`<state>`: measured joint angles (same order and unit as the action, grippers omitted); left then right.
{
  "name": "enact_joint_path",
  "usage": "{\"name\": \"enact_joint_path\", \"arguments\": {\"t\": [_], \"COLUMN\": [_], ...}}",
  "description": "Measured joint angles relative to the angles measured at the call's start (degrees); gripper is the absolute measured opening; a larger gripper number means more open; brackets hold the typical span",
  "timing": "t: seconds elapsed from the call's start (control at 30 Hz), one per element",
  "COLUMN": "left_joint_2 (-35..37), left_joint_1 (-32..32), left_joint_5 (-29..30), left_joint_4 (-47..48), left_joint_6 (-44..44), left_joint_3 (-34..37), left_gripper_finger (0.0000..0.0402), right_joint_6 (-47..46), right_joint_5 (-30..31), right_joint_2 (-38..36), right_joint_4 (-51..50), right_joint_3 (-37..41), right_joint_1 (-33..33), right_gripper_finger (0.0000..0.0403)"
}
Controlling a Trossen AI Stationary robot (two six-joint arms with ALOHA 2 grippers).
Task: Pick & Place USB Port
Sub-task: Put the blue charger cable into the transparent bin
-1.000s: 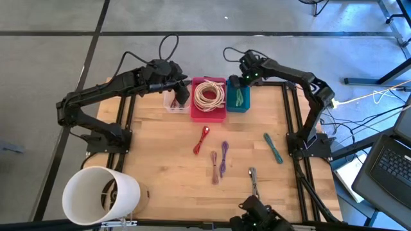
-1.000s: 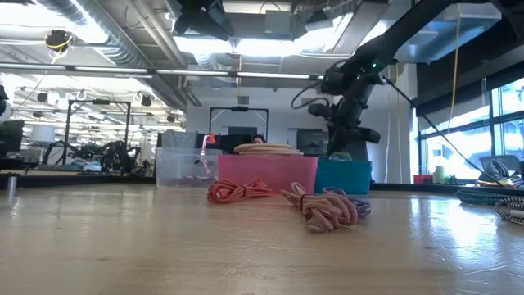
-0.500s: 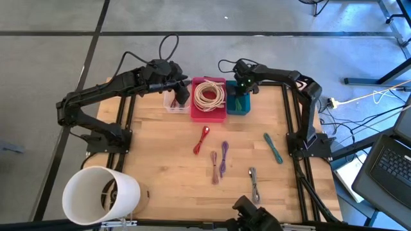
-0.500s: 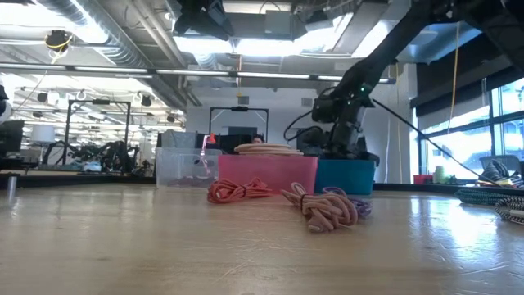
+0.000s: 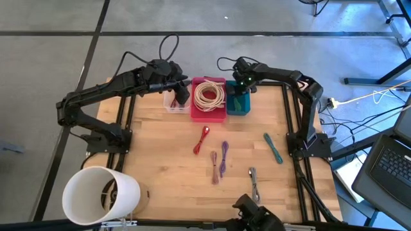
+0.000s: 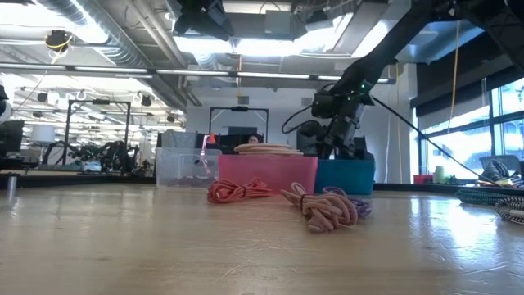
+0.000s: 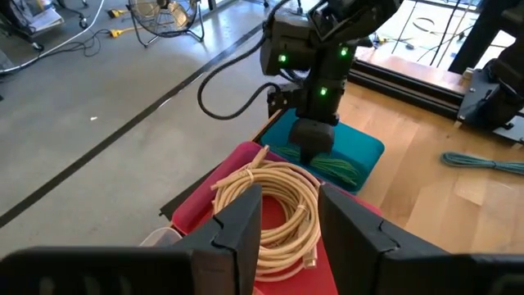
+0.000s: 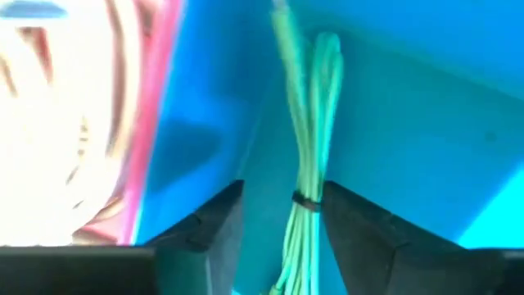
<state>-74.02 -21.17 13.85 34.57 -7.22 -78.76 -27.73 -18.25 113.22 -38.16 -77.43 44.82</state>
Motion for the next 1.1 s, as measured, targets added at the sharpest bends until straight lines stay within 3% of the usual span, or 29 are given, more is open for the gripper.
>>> {"name": "enact_joint_path", "arguments": {"t": [0.27,0.5,0.7,0.93,1.1], "left_joint_2": [0.0,0.0,-0.1,-0.1,-0.1], "left_joint_1": [0.0,0.0,0.0,0.0,0.0], "left_joint_5": [0.0,0.2,0.2,-0.2,-0.1], "left_joint_4": [0.1,0.4,0.4,-0.2,-0.9], "left_joint_6": [0.1,1.0,1.0,0.9,1.5], "left_joint_3": [0.0,0.0,1.1,1.7,1.7], "left_gripper_finger": [0.0111,0.011,0.0106,0.0109,0.0106], "right_joint_6": [7.9,8.0,-5.2,-27.3,-34.6], "right_joint_5": [16.5,16.8,16.6,14.4,13.6], "right_joint_2": [-10.2,-25.5,-40.1,-55.8,-60.8], "right_joint_4": [-9.9,-32.3,-44.9,-44.7,-41.9], "right_joint_3": [-5.3,-5.4,2.6,18.8,30.2], "right_joint_1": [0.0,-4.1,-15.8,-31.8,-38.5], "right_gripper_finger": [0.0185,0.0185,0.0186,0.0186,0.0186]}}
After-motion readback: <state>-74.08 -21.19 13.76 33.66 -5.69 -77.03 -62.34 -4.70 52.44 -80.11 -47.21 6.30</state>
